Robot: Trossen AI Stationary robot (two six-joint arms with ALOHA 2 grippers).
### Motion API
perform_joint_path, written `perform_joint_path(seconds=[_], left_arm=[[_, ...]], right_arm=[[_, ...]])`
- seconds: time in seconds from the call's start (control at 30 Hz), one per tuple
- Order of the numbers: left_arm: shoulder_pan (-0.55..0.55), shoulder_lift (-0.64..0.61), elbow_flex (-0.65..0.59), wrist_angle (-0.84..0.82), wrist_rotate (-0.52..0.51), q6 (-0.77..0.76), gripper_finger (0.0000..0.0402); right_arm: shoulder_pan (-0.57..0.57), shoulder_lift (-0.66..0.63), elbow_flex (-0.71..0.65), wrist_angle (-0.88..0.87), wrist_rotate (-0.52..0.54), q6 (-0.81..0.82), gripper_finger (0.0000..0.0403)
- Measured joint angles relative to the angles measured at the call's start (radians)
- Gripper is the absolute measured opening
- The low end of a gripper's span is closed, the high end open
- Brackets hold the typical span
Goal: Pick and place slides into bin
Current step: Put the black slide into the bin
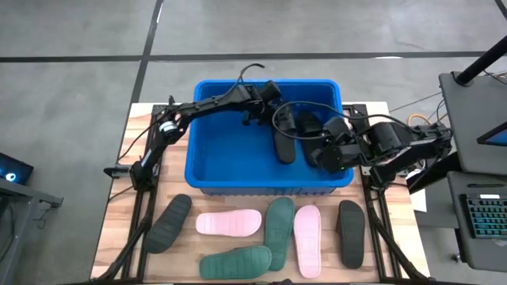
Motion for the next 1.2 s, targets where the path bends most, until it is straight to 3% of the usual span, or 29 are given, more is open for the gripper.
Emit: perform_joint_path(seconds=[0.2, 0.9, 1.2], left_arm=[[0.005, 0.0, -0.037, 0.018, 0.039, 0.026, 0.01], [0.005, 0.0, -0.109, 0.089, 0.035, -0.003, 0.01], [0.005, 0.001, -0.152, 0.254, 0.082, -0.028, 0.0099]], right_arm=[[0.0, 0.018, 0.0, 0.0, -0.002, 0.009, 0.0008], [0.0, 0.019, 0.0, 0.0, -0.017, 0.06, 0.0008], [0.0, 0.019, 0.0, 0.0, -0.023, 0.06, 0.0008]])
